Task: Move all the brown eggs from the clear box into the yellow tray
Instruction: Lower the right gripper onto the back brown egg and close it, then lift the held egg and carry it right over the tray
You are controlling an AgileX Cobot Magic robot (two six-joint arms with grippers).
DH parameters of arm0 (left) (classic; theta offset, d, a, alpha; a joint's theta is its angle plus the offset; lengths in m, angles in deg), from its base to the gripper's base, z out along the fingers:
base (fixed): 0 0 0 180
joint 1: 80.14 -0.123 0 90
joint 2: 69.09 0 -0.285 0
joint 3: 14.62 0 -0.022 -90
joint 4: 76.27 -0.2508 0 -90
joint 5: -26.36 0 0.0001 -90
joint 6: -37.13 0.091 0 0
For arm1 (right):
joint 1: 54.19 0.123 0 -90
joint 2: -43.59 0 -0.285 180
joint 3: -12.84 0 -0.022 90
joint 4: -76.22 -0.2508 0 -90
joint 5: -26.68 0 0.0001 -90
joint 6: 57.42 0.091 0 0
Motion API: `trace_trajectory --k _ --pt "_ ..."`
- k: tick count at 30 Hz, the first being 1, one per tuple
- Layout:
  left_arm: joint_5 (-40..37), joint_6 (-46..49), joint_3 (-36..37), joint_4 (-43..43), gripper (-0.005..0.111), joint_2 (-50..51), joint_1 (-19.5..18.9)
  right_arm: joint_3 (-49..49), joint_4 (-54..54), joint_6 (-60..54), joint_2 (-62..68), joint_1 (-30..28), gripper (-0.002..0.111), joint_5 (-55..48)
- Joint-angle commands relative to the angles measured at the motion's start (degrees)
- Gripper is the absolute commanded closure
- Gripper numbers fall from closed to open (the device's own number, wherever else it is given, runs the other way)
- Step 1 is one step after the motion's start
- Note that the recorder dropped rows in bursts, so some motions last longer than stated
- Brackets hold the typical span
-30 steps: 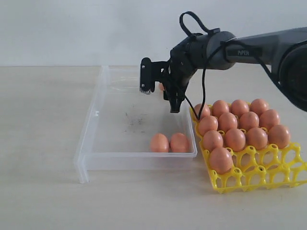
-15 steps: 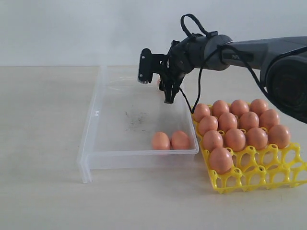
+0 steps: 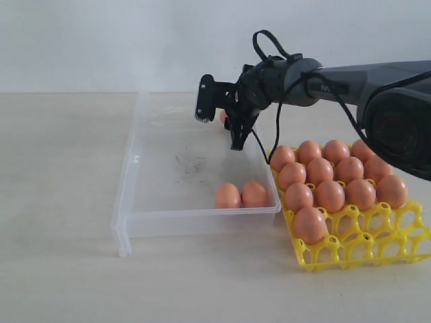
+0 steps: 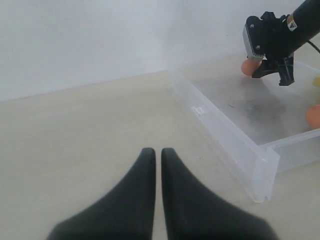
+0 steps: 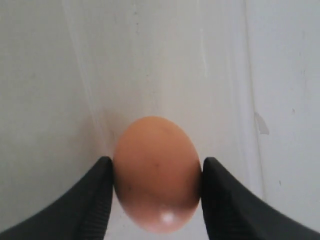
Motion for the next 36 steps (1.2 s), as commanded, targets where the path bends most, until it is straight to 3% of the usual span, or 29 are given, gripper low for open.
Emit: trace_trajectory --k 1,3,7,12,19,24,27,31,33,36 --pt "0.1 0.0 0.2 -0.1 0.103 -0.2 0.3 0.8 -0.3 14.6 0.7 -0.7 0.108 2.2" --pt "0.1 0.0 0.2 -0.1 0.103 -0.2 0.3 0.5 -2.2 19.4 0.2 -0.9 0.108 3.2" --pt "0.1 0.0 0.2 -0.1 0.103 -0.2 0.3 0.0 -16.1 23.9 -0.4 -2.3 0.108 4.6" --pt "0.1 0.0 0.2 -0.1 0.103 -0.2 0.3 0.0 -33.1 22.8 -2.3 -4.4 0.108 5.0" --pt "0.1 0.0 0.2 -0.1 0.103 -0.2 0.3 -0.1 -39.3 22.2 -5.8 -4.6 0.108 4.6" --pt "0.1 0.0 0.2 -0.1 0.103 -0.2 0.3 -8.9 -39.5 17.9 -9.0 -4.3 0.108 9.4" --pt "0.1 0.0 0.2 -0.1 0.103 -0.2 0.3 -18.4 -39.5 16.6 -11.8 -4.3 0.108 18.1" --pt "0.1 0.0 0.2 -0.1 0.103 -0.2 0.3 -32.4 -38.9 17.4 -17.2 -4.3 0.108 37.3" --pt "0.1 0.0 0.2 -0.1 0.103 -0.2 0.3 -39.2 -35.8 21.6 -19.9 -4.3 0.108 48.5" --pt "0.1 0.0 0.2 -0.1 0.103 -0.2 0.3 -49.9 -22.1 35.7 -23.6 -5.1 0.108 64.4"
